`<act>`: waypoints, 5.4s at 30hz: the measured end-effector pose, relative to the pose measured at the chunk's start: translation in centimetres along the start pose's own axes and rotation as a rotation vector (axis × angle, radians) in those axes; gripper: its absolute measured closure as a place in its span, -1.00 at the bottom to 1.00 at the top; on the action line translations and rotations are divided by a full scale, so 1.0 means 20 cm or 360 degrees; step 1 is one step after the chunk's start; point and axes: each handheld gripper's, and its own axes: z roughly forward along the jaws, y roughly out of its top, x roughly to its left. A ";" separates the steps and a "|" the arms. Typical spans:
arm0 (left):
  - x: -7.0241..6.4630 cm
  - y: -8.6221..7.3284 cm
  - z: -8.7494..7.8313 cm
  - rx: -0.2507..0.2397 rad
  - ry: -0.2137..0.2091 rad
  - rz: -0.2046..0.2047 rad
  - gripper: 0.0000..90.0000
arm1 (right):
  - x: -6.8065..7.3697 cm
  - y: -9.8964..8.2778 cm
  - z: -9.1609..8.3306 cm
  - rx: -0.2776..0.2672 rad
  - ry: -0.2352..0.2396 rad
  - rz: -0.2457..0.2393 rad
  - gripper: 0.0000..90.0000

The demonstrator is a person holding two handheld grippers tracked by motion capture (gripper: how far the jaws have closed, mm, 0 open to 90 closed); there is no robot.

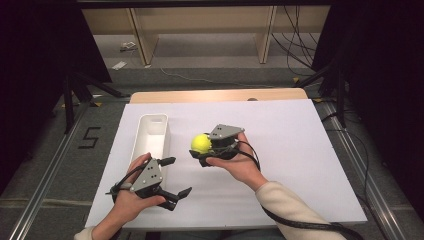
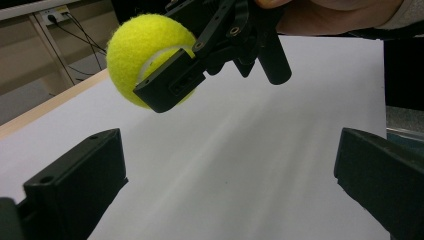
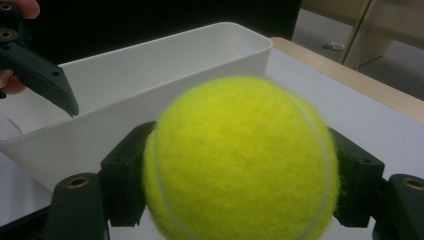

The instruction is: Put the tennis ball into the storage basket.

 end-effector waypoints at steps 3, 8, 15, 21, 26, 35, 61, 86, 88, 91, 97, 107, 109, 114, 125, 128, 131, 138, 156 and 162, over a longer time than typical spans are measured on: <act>0.00 0.00 0.00 -0.0001 0.0000 -0.0002 -1.00 | 0.00 0.01 0.00 -0.0006 0.0001 0.0001 -0.41; 0.00 0.00 0.00 0.0000 0.0000 0.0000 -1.00 | 0.00 0.01 0.00 -0.0011 -0.0001 0.0005 -0.41; 0.00 0.00 0.00 -0.0001 0.0000 0.0000 -1.00 | 0.00 0.03 0.01 -0.0022 0.0001 0.0003 -0.41; 0.00 0.00 0.00 -0.0001 0.0000 0.0001 -1.00 | 0.00 0.03 0.01 -0.0027 -0.0001 0.0008 -0.41; 0.00 0.00 0.00 -0.0003 0.0003 0.0001 -1.00 | 0.00 0.04 0.01 -0.0030 0.0006 0.0007 -0.41; 0.00 0.00 0.00 -0.0004 0.0003 0.0001 -1.00 | 0.01 0.05 0.03 -0.0034 0.0014 0.0005 -0.41; 0.00 0.00 0.00 -0.0004 0.0002 0.0004 -1.00 | 0.02 0.08 0.04 -0.0047 0.0018 0.0005 -0.41; 0.00 0.00 0.00 -0.0003 -0.0003 0.0001 -1.00 | 0.03 0.10 0.07 -0.0059 0.0034 -0.0010 -0.41; 0.00 0.00 0.00 -0.0003 -0.0003 0.0001 -1.00 | 0.04 0.10 0.07 -0.0059 0.0035 -0.0013 -0.41; 0.00 0.00 0.00 -0.0003 -0.0002 0.0001 -1.00 | 0.04 0.10 0.07 -0.0062 0.0039 -0.0008 -0.41; 0.00 0.00 0.00 -0.0001 -0.0003 0.0001 -1.00 | 0.04 0.10 0.08 -0.0063 0.0042 -0.0013 -0.41; 0.00 0.00 0.00 -0.0003 -0.0001 0.0002 -1.00 | 0.06 0.11 0.09 -0.0061 0.0056 -0.0012 -0.41; 0.00 0.00 0.00 -0.0003 -0.0001 0.0003 -1.00 | 0.06 0.11 0.10 -0.0060 0.0058 -0.0011 -0.41; 0.00 0.00 0.00 -0.0003 -0.0001 0.0002 -1.00 | 0.06 0.12 0.10 -0.0065 0.0061 -0.0009 -0.41; 0.00 0.00 0.00 -0.0003 0.0001 0.0003 -1.00 | 0.06 0.13 0.11 -0.0075 0.0067 -0.0015 -0.41; 0.00 0.00 0.00 -0.0002 0.0000 0.0002 -1.00 | 0.06 0.13 0.11 -0.0076 0.0067 -0.0011 -0.41; 0.00 0.00 0.00 -0.0003 0.0000 0.0001 -1.00 | 0.06 0.13 0.11 -0.0076 0.0067 -0.0012 -0.41; 0.00 0.00 0.00 -0.0002 0.0000 0.0003 -1.00 | 0.06 0.14 0.12 -0.0080 0.0071 -0.0016 -0.41; 0.00 0.00 0.00 -0.0001 -0.0003 0.0003 -1.00 | 0.07 0.15 0.13 -0.0083 0.0076 -0.0013 -0.41; 0.00 0.00 0.00 -0.0001 -0.0004 0.0004 -1.00 | 0.07 0.15 0.14 -0.0085 0.0076 -0.0007 -0.41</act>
